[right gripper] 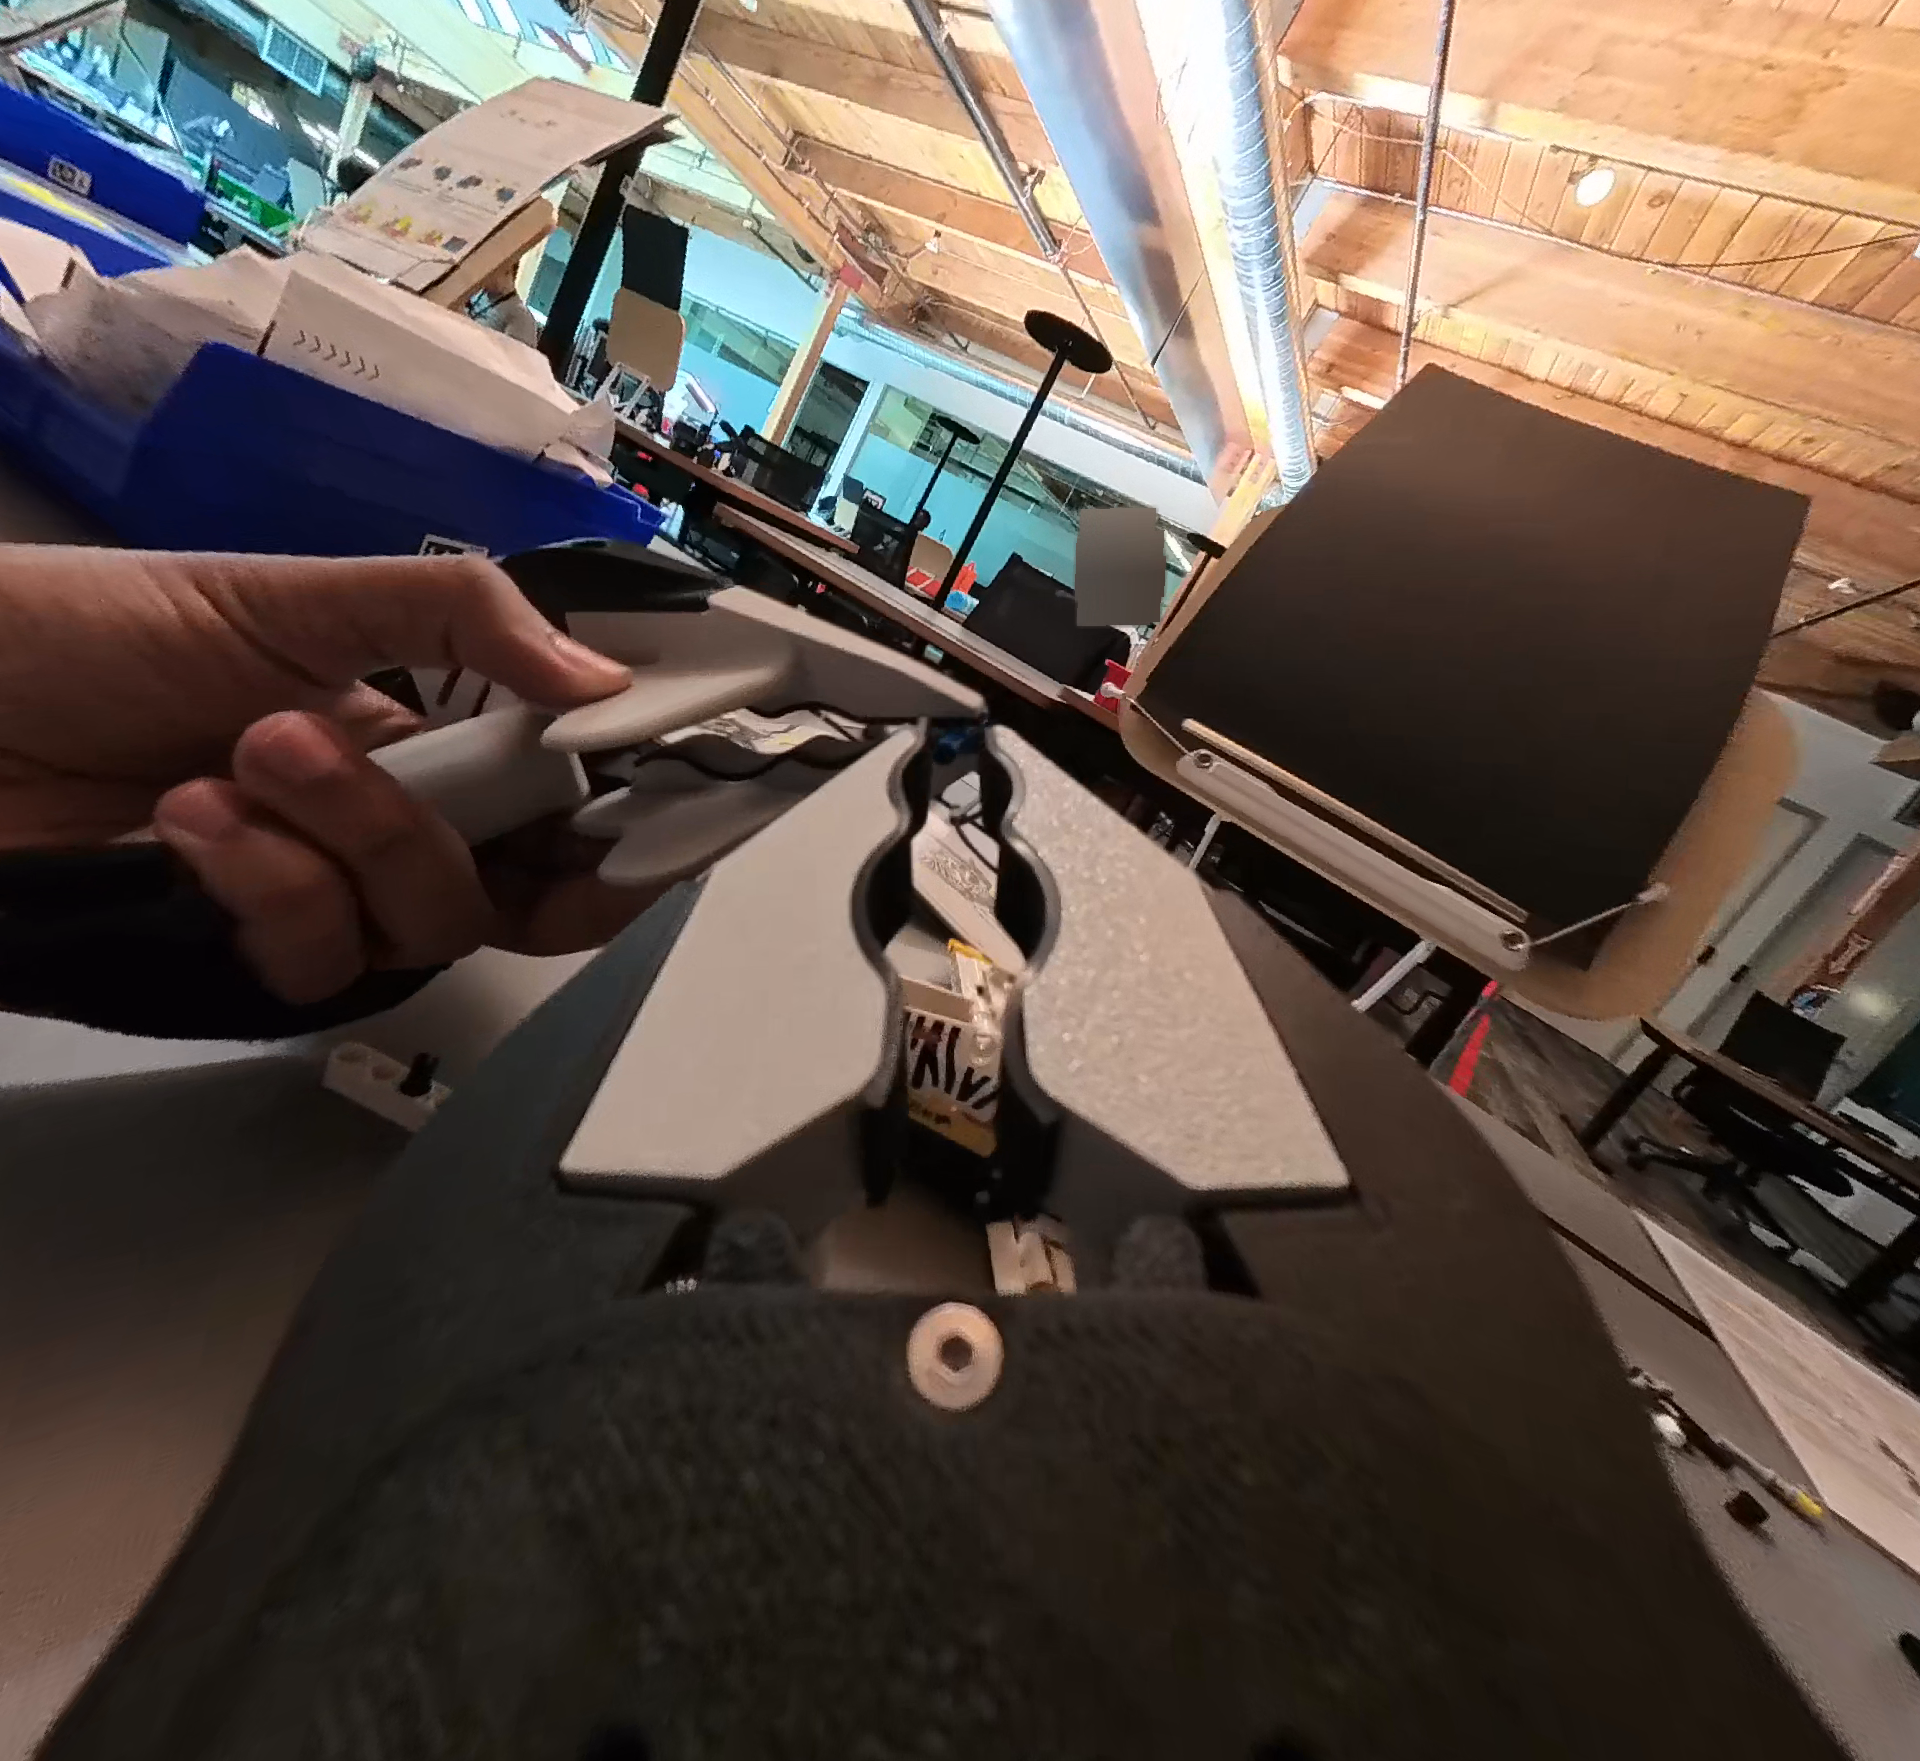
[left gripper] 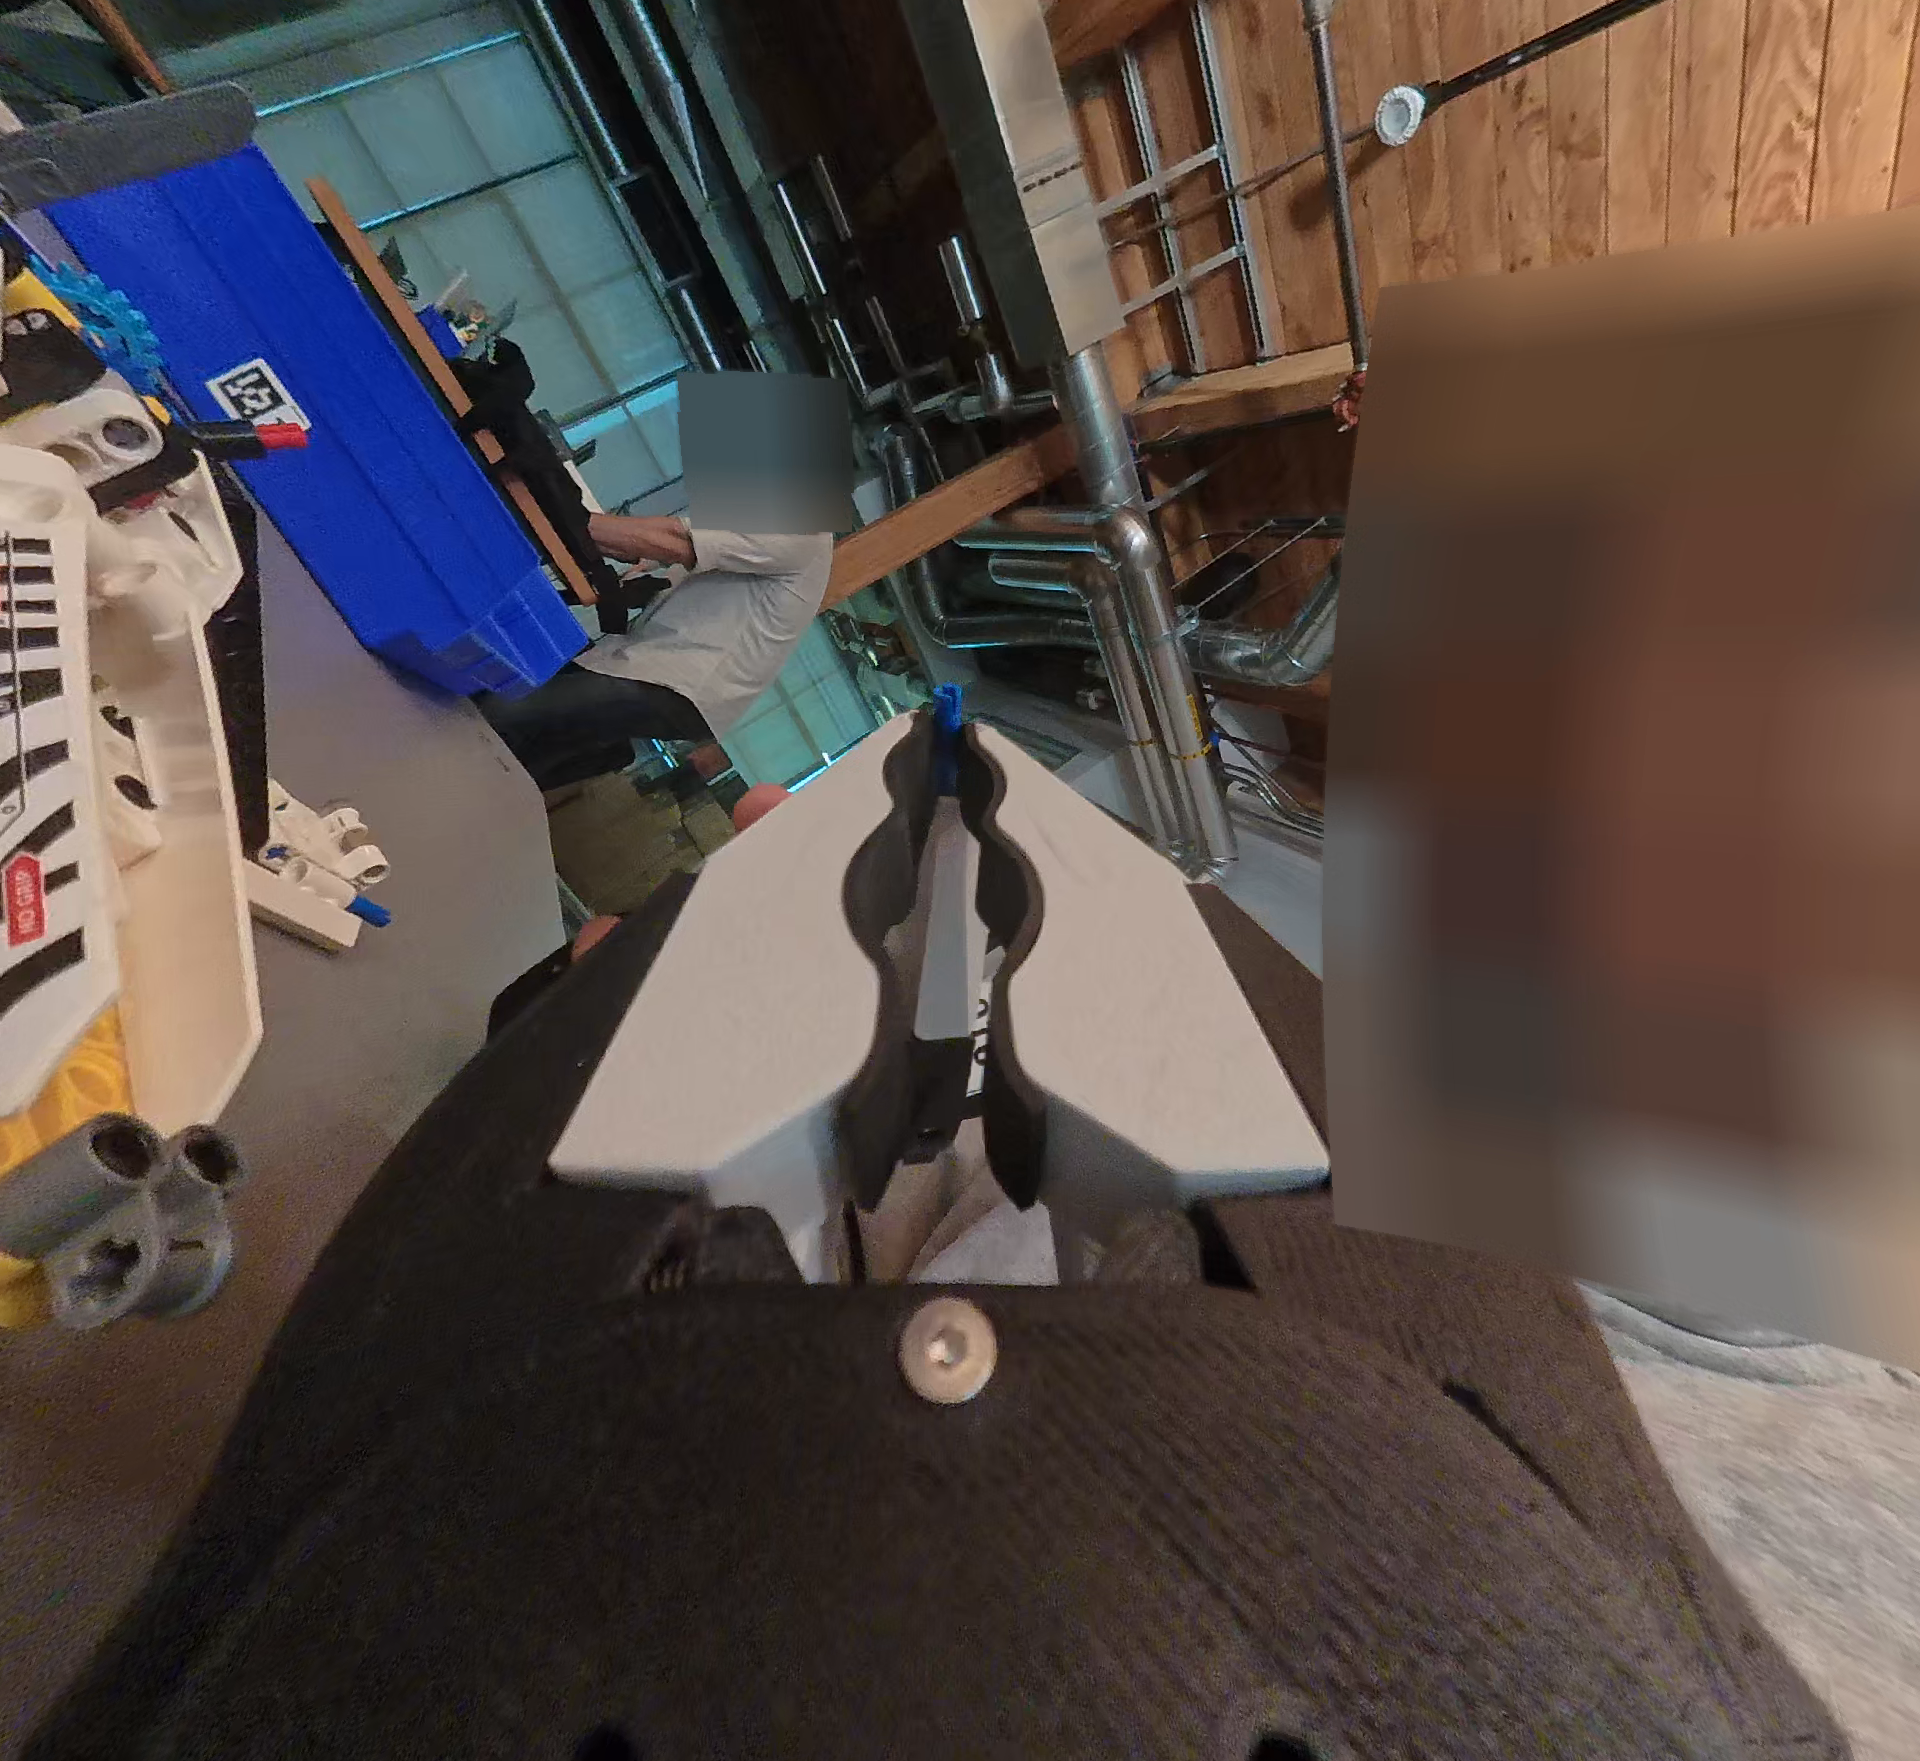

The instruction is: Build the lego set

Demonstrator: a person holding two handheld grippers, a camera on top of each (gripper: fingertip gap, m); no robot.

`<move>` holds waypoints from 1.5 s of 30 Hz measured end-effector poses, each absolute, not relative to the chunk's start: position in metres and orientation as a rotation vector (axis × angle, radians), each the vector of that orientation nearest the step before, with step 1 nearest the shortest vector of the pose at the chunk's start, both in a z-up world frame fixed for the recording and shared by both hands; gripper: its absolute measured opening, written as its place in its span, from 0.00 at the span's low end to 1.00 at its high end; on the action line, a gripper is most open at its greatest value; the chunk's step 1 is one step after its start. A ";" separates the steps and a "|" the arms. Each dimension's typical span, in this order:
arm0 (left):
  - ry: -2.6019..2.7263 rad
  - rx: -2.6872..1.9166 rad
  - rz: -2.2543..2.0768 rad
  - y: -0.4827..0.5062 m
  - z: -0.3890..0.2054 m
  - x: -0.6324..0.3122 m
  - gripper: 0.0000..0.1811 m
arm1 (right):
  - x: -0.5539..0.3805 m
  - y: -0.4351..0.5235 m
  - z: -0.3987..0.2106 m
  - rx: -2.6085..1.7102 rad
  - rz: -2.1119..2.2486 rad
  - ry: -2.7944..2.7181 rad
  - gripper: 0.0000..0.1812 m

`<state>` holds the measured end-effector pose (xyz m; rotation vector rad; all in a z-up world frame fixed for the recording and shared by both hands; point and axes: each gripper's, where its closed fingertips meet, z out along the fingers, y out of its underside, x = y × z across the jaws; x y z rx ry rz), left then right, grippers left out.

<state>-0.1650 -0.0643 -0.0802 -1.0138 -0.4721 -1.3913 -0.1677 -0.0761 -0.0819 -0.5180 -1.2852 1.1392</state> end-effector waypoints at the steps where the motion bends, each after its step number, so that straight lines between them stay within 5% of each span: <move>1: -0.472 -1.018 -1.387 -0.064 -0.081 -0.165 0.00 | -0.167 -0.076 -0.081 -0.520 1.147 -1.283 0.04; 17: -0.443 -1.085 -1.353 -0.081 -0.084 -0.155 0.01 | -0.158 -0.090 -0.082 -0.510 1.278 -1.377 0.01; 24: -0.522 -1.149 -1.060 -0.138 -0.094 -0.185 0.12 | -0.174 -0.114 -0.129 -0.640 1.340 -1.783 0.02; 29: -0.571 -1.464 -0.752 -0.170 -0.128 -0.180 0.25 | -0.164 -0.123 -0.182 -0.739 1.114 -2.319 0.02; 45: -0.476 -1.415 -0.629 -0.212 -0.128 -0.176 0.25 | -0.161 -0.136 -0.208 -0.639 0.349 -3.036 0.02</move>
